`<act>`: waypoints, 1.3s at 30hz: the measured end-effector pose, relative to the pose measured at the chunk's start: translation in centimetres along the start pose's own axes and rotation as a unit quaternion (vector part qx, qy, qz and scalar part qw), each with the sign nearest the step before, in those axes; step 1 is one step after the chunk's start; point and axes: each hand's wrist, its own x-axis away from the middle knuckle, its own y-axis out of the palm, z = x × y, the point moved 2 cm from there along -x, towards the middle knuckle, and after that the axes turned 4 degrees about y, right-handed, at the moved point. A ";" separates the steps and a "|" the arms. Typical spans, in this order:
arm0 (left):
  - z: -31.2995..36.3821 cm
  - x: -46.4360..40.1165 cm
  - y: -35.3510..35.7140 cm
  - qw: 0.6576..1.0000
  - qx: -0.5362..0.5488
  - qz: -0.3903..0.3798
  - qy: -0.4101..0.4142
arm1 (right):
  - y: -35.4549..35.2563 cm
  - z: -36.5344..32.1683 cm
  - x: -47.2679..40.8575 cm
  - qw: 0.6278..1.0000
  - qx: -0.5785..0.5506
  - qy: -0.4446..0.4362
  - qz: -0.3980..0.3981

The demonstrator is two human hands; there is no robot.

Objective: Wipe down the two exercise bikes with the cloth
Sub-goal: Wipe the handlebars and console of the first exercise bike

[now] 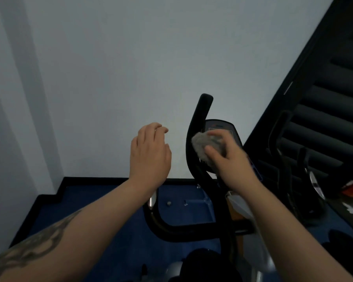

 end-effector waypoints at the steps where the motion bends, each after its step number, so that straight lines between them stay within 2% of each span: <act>1: 0.0 0.0 -0.1 1.000 0.000 0.002 0.001 | 1.1 0.2 0.5 1.000 0.008 0.006 -0.022; 5: 0.0 0.0 -0.1 1.000 0.005 0.001 0.003 | 2.5 1.5 3.9 0.997 0.074 -0.013 0.000; 8: -0.1 -0.1 0.1 1.000 0.007 0.005 0.002 | 1.0 1.6 2.9 0.994 0.105 -0.013 -0.018; 12: -0.2 -0.2 -0.1 1.000 0.012 0.010 0.001 | 1.8 -0.4 0.1 0.995 0.069 -0.013 0.066; 15: -0.1 -0.1 -0.2 1.000 0.020 0.011 0.000 | 4.1 -0.7 0.8 0.985 0.140 -0.042 0.095; 21: -0.1 -0.3 -0.2 1.000 0.017 0.008 0.002 | 1.2 -0.7 -1.2 0.990 0.116 -0.072 0.041; 25: 0.0 -0.1 -0.3 1.000 0.021 0.011 0.004 | -0.7 -3.3 -5.6 0.978 0.063 -0.109 0.164; 27: 0.0 -0.1 -0.3 1.000 0.023 0.012 0.005 | 0.0 -3.4 -6.3 0.974 0.062 -0.107 0.191; 29: 0.0 -0.1 -0.2 1.000 0.025 0.014 0.004 | 1.6 -2.3 -5.3 0.975 0.102 -0.083 0.179; 33: 0.0 -0.1 -0.2 1.000 0.021 0.020 0.008 | 2.5 -0.4 -2.8 0.986 0.129 -0.041 0.093; 39: -0.1 0.0 -0.1 0.999 0.024 0.023 0.005 | 0.1 -3.2 -6.0 0.968 0.041 -0.094 0.230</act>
